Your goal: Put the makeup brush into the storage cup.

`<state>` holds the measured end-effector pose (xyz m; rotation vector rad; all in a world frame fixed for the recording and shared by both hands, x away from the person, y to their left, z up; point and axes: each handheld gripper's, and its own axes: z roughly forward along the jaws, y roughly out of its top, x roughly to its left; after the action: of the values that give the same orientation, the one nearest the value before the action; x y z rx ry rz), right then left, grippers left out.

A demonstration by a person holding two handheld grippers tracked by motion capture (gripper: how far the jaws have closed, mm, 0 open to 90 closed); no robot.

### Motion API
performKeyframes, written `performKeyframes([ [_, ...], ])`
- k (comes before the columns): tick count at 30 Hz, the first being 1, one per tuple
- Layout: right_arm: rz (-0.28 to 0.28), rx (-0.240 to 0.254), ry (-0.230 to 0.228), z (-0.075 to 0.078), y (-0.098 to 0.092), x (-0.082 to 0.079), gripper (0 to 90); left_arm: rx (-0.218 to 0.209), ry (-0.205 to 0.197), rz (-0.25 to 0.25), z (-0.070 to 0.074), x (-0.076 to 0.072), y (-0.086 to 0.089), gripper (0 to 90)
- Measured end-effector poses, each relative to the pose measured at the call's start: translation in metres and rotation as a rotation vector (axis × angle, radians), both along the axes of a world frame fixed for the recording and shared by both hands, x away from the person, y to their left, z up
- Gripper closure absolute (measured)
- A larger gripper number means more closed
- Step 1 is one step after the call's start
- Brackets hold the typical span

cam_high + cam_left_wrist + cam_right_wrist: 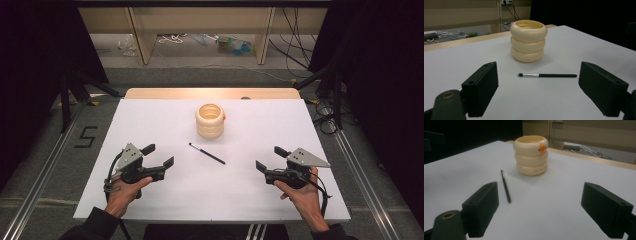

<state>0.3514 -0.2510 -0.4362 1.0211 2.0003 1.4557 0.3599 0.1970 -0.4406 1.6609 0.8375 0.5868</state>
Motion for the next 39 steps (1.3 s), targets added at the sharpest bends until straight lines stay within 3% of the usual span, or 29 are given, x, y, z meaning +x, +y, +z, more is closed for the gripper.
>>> performKeyframes([
  [8,0.018,-0.008,0.008,-0.001,0.002,0.001,15.4,-0.001,0.001,0.001,0.000,0.000,0.000,15.9],
  [13,0.033,-0.044,-0.024,-0.001,0.006,0.002,15.5,-0.001,0.001,0.001,0.000,0.000,0.000,15.9],
  [15,0.048,-0.013,0.012,0.000,0.010,0.001,15.5,-0.007,0.008,0.003,0.000,0.000,-0.001,15.9],
  [18,0.062,-0.027,-0.006,0.001,0.011,0.002,15.6,0.009,-0.002,-0.006,0.000,0.001,-0.001,15.9],
  [21,0.086,-0.031,0.022,0.004,0.015,0.003,16.1,0.010,-0.001,-0.005,-0.001,0.001,-0.001,15.9],
  [22,0.077,-0.051,-0.001,0.004,0.016,0.004,16.1,0.012,-0.002,-0.005,0.000,0.001,-0.001,15.9],
  [24,0.089,-0.069,0.017,0.007,0.017,0.005,16.1,0.011,0.000,-0.003,-0.001,0.001,-0.001,15.9],
  [29,0.082,-0.108,0.005,0.014,0.023,0.013,16.4,0.012,0.000,-0.004,-0.001,0.001,-0.001,15.9],
  [31,0.092,-0.128,0.016,0.015,0.027,0.018,16.5,0.011,0.001,-0.003,-0.001,0.001,-0.001,15.9],
  [32,0.097,-0.148,0.051,0.016,0.031,0.021,16.8,0.013,0.001,-0.004,-0.001,0.001,-0.001,15.9],
  [39,0.131,-0.218,0.080,0.021,0.045,0.036,18.1,0.013,0.005,-0.003,-0.001,0.001,-0.001,15.9],
])
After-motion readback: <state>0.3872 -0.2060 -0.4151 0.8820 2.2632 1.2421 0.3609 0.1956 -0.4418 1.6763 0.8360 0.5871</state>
